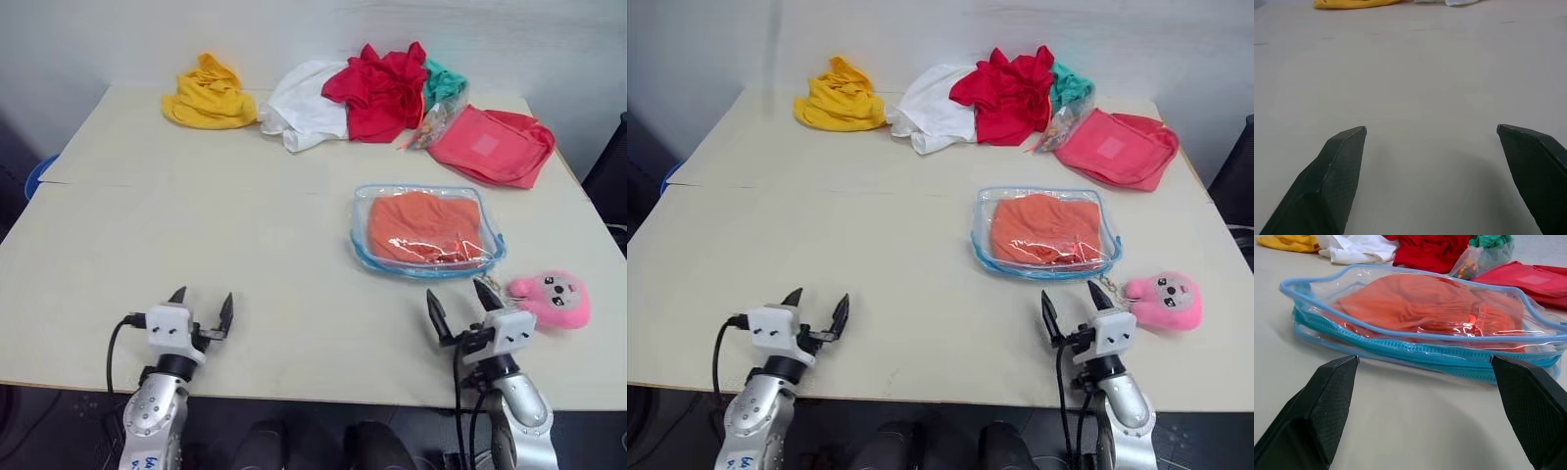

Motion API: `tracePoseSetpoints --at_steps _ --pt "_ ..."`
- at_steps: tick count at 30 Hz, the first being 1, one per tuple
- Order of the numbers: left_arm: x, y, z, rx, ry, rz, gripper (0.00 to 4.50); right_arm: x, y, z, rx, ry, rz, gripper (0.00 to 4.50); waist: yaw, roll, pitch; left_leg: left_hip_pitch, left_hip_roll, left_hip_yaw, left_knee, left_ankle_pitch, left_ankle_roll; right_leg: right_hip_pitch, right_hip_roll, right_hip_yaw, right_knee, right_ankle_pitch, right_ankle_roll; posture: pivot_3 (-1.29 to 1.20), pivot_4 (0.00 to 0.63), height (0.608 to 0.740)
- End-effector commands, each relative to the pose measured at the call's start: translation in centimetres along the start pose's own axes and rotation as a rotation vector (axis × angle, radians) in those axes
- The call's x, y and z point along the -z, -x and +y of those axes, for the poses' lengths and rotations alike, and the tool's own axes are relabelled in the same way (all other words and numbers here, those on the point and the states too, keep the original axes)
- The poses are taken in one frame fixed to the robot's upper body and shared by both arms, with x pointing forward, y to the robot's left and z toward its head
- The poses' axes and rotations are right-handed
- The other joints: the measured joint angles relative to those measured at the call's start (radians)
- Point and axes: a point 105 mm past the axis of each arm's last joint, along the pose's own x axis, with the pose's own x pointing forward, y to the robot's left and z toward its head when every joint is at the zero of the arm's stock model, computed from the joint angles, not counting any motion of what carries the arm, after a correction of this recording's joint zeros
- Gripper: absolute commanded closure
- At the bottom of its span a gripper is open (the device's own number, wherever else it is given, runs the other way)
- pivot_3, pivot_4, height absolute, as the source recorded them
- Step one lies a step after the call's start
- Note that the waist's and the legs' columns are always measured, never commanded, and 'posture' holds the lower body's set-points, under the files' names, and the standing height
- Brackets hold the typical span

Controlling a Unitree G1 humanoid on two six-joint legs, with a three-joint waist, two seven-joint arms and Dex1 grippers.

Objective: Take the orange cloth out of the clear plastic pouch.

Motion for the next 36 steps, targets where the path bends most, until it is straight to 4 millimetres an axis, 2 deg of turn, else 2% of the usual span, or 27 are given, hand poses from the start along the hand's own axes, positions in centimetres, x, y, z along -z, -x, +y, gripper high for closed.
tracePoseSetpoints --at_steps 1,8,14,17,20,22,26,31,34,36 --pt "-1.3 0.2 -0.1 0.024 -0.024 -0.039 0.01 -1.1 -0.2 0.4 -0.009 0.015 -0.051 0.0 -0.001 0.0 0.0 0.0 0.0 0.0 0.0 0.0 0.0 0.0 0.0 0.0 0.0 0.0 0.0 0.0 0.15 0.74" --pt "-2.2 0.7 -0.2 0.131 0.038 -0.084 0.01 -1.5 -0.5 0.2 -0.001 0.029 -0.065 0.0 0.0 0.0 0.0 0.0 0.0 0.0 0.0 0.0 0.0 0.0 0.0 0.0 -0.001 0.0 0.0 0.0 0.15 0.74" --pt "-2.6 0.7 -1.0 0.288 0.065 -0.095 0.01 -2.2 -0.4 0.0 -0.041 0.058 -0.072 0.0 0.0 0.001 0.0 0.0 0.0 0.0 0.0 0.0 0.0 0.0 0.0 0.0 -0.001 0.0 0.0 0.0 0.15 0.74" --pt "-3.5 1.1 -2.4 0.495 0.146 -0.09 0.01 -3.3 -0.5 0.1 -0.193 0.202 -0.067 0.0 0.0 0.001 0.0 -0.001 0.0 0.0 0.0 0.0 0.0 0.0 -0.001 0.0 -0.001 0.0 0.0 0.0 0.15 0.74" --pt "-4.0 2.3 -3.8 0.754 0.172 -0.006 0.01 -4.3 -1.2 -0.1 -0.408 0.368 -0.015 0.0 -0.002 0.002 0.001 0.0 0.0 0.0 0.0 0.0 0.0 0.0 -0.001 0.0 -0.001 0.0 0.0 0.0 0.15 0.74" --pt "-3.9 3.1 -4.3 0.887 0.164 0.058 0.01 -4.1 -1.7 -0.5 -0.54 0.416 0.073 0.0 -0.006 0.003 0.001 0.001 0.0 0.0 0.0 0.0 0.0 0.001 -0.001 0.001 -0.001 0.0 -0.001 0.0 0.15 0.74" --pt "-4.8 2.1 -4.0 0.914 0.079 0.021 0.01 -4.4 -3.7 -1.8 -0.646 0.536 0.148 0.0 -0.007 0.003 0.001 0.0 0.0 -0.001 0.0 0.0 0.001 0.001 -0.001 -0.001 -0.001 0.0 -0.001 0.0 0.15 0.74" --pt "-5.4 1.6 -6.3 1.031 0.002 -0.013 0.01 -1.9 -6.9 -3.7 -0.691 0.595 0.324 0.0 -0.007 0.002 0.001 0.0 0.0 -0.001 0.002 0.001 0.002 0.002 -0.001 -0.002 -0.001 0.0 -0.001 0.0 0.15 0.74" --pt "-5.7 1.1 -6.3 1.015 -0.028 -0.028 0.0 -1.4 -8.0 -4.3 -0.697 0.585 0.359 0.6 -0.007 0.002 0.001 -0.001 0.0 -0.001 0.001 0.001 0.002 0.001 0.0 -0.002 -0.003 0.0 -0.001 0.0 0.15 0.74" --pt "-5.8 0.8 -6.0 0.996 -0.035 -0.035 0.0 -1.5 -8.6 -4.3 -0.707 0.596 0.356 1.22 -0.006 0.002 0.001 -0.001 0.0 -0.001 0.002 0.001 0.002 0.001 0.0 -0.002 -0.003 0.0 -0.001 0.0 0.15 0.74"
